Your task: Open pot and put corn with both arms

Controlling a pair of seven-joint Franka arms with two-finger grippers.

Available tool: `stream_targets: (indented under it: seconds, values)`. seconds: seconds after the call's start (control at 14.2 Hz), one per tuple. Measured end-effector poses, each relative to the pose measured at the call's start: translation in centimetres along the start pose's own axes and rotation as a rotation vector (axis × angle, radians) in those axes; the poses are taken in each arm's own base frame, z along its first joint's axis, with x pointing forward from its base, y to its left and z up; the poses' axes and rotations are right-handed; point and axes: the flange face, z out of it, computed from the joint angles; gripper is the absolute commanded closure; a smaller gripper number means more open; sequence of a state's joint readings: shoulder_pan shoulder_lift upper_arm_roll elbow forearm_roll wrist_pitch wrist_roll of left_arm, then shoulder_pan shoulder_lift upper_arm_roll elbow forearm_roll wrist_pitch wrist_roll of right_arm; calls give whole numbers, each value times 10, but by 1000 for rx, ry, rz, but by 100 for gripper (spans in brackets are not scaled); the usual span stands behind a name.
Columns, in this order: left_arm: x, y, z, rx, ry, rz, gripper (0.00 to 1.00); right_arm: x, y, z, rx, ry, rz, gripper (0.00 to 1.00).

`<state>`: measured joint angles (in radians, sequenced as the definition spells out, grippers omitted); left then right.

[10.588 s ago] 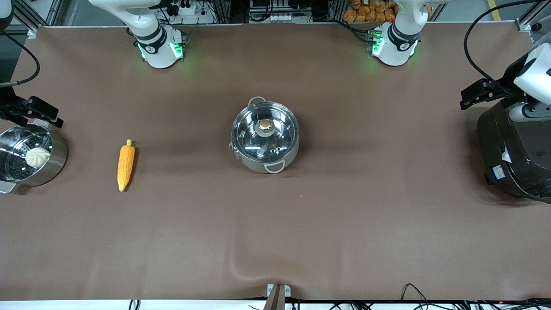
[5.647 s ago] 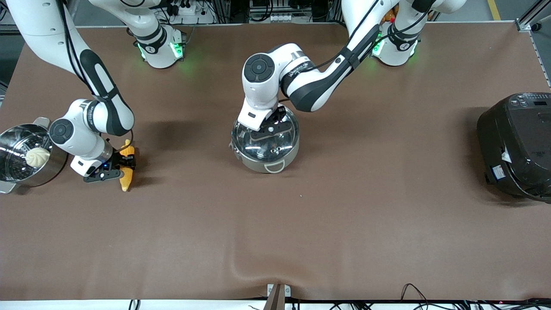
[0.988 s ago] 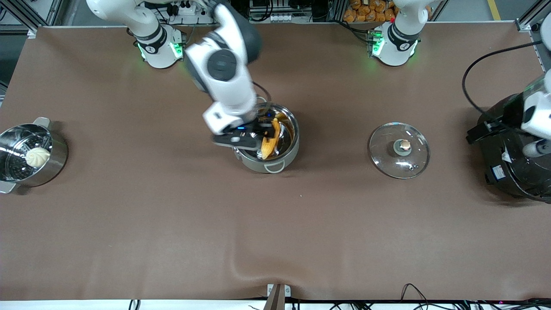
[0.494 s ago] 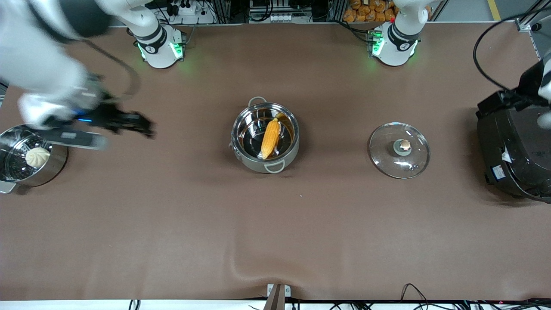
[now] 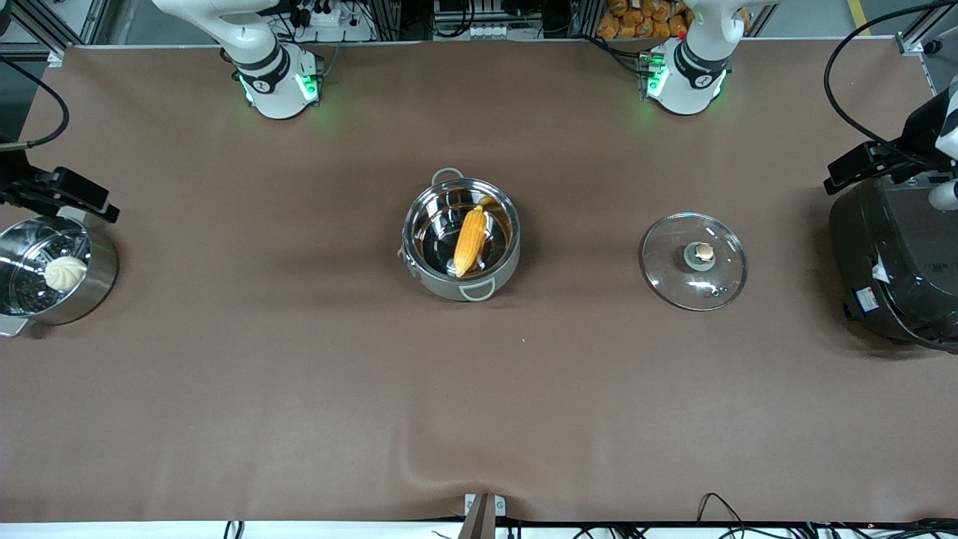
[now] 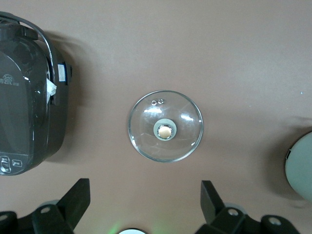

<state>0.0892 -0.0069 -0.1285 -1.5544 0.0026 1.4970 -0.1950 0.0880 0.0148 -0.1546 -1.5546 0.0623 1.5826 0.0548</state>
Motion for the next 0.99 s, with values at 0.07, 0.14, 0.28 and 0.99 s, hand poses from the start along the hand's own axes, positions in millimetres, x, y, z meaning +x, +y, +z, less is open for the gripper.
stream_targets:
  seconds: [0.07, 0.14, 0.28, 0.99]
  values:
    - [1, 2, 1, 0, -2, 4, 0, -3, 5, -2, -26, 6, -22, 0]
    - [1, 4, 2, 0, -3, 12, 0, -6, 9, -6, -43, 17, -44, 0]
    - [3, 7, 6, 1, -8, 30, 0, -10, 18, -14, -51, 34, -54, 0]
    - [12, 12, 5, -5, -14, 120, 0, -18, 19, -11, -52, 6, -67, 0]
